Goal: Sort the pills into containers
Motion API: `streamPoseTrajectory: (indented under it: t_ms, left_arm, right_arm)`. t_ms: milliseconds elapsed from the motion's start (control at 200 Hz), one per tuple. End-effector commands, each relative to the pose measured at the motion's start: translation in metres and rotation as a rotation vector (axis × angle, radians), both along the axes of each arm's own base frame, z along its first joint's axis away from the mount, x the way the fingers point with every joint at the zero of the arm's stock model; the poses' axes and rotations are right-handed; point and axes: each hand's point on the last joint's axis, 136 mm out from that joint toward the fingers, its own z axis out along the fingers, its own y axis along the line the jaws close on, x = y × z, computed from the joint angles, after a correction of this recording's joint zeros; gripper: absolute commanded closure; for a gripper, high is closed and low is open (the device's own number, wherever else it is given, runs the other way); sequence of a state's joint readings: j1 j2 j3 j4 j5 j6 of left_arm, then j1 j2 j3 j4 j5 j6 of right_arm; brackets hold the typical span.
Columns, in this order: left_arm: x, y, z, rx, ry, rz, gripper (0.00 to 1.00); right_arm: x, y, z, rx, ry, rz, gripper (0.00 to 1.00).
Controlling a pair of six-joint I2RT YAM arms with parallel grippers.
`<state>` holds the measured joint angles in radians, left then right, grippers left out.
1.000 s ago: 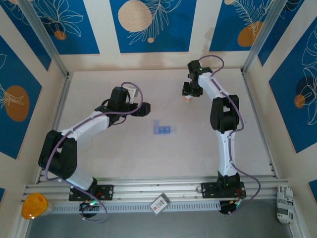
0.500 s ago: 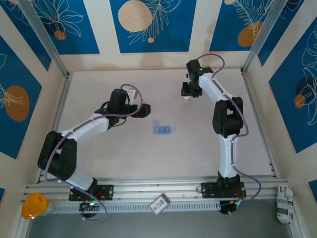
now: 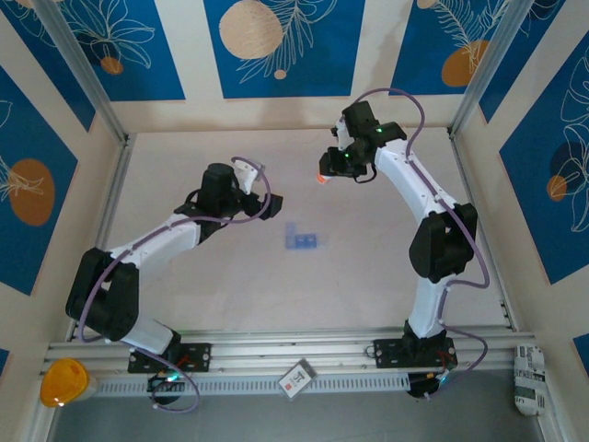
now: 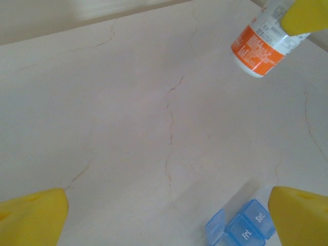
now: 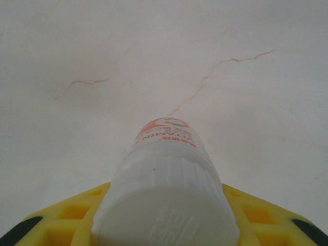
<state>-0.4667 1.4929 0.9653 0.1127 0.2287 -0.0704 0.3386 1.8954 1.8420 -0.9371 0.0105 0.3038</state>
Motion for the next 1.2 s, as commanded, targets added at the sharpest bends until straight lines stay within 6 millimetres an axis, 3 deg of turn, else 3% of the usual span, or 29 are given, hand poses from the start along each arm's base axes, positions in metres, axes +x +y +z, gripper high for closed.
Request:
streamPoseTrajectory:
  t_ms: [0,80,260,715,1195]
  left_arm:
    - [-0.036,-0.044,0.042,-0.135,-0.360,-0.307,0.00]
    - [-0.047,-0.057,0.048,-0.152,-0.396,-0.367,0.00]
    - [-0.071,-0.084,0.032,-0.088,-0.402,-0.488,0.00]
    - [-0.069,-0.089,0.031,-0.148,-0.422,-0.468,0.02]
    - [-0.069,-0.093,0.028,-0.169,-0.386,-0.474,0.29]
  right_arm:
    - [-0.064,0.025,0.031,0.185,0.055,0.167,0.65]
    - [-0.080,0.031,0.038,0.240,0.069,0.205,0.65]
    - [-0.103,0.036,0.043,0.280,0.086,0.248,0.65]
    - [-0.126,0.058,0.038,0.305,0.118,0.303,0.64]
    - [-0.136,0.080,0.035,0.338,0.146,0.340,0.64]
